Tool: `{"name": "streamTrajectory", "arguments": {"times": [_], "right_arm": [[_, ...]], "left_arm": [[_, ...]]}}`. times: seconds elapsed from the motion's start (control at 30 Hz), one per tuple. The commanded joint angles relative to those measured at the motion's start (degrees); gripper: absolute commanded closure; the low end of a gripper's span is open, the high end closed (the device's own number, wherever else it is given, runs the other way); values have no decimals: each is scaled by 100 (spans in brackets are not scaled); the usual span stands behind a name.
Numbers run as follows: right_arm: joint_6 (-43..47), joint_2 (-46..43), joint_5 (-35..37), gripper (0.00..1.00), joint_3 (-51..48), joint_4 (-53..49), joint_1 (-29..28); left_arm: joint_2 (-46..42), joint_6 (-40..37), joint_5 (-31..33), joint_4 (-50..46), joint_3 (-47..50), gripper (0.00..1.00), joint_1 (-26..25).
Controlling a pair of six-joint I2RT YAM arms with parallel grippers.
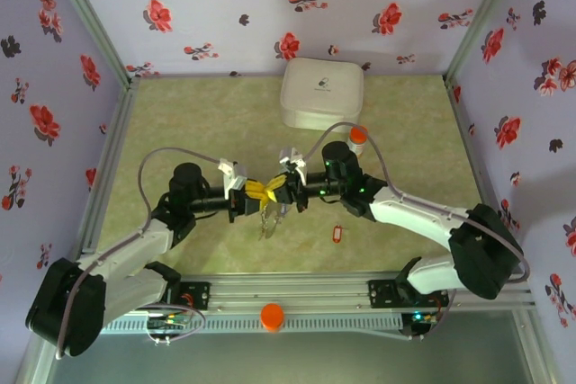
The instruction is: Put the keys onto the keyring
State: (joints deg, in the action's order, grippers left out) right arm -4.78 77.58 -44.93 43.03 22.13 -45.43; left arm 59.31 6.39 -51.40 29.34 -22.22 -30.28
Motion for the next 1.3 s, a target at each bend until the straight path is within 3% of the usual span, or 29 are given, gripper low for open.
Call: {"name": "streamTrajectory", "arguments": {"times": [0.0,0.23,0.3,0.37,0.43,0.53,0.7,0.87,0.97,1.27], "right_arm": [[-309,117,-222,100,-4,688,-63],[-283,205,-99,100,-92,707,-113],[-226,97,91,97,-152,629,-69],[-92,-160,365,76,-169,248,45],[302,-538,583,64,-51,-647,247],[1317,-1139,1330,52,190,-2161,387],[3038,-1392,1628,57,171,-3035,240],[3686,-994,1602,64,656,-3289,-121],[3562,-890,1382,66,713,-3013,-142],[2808,-732,601,70,348,-1901,-236]], "left_arm": [[119,228,-142,546,28,81,-56],[274,626,-138,1401,156,100,-64],[249,613,-92,1403,182,100,-64],[145,542,86,1243,178,100,-59],[-75,270,287,736,106,100,-61],[-516,-735,615,-901,-290,100,-142],[-775,-2369,1166,-3237,-1075,100,-300],[-474,-3627,1547,-4941,-1991,100,-561],[-351,-3996,1745,-5364,-2282,100,-686],[-189,-4378,1867,-5443,-2524,100,-992]]}}
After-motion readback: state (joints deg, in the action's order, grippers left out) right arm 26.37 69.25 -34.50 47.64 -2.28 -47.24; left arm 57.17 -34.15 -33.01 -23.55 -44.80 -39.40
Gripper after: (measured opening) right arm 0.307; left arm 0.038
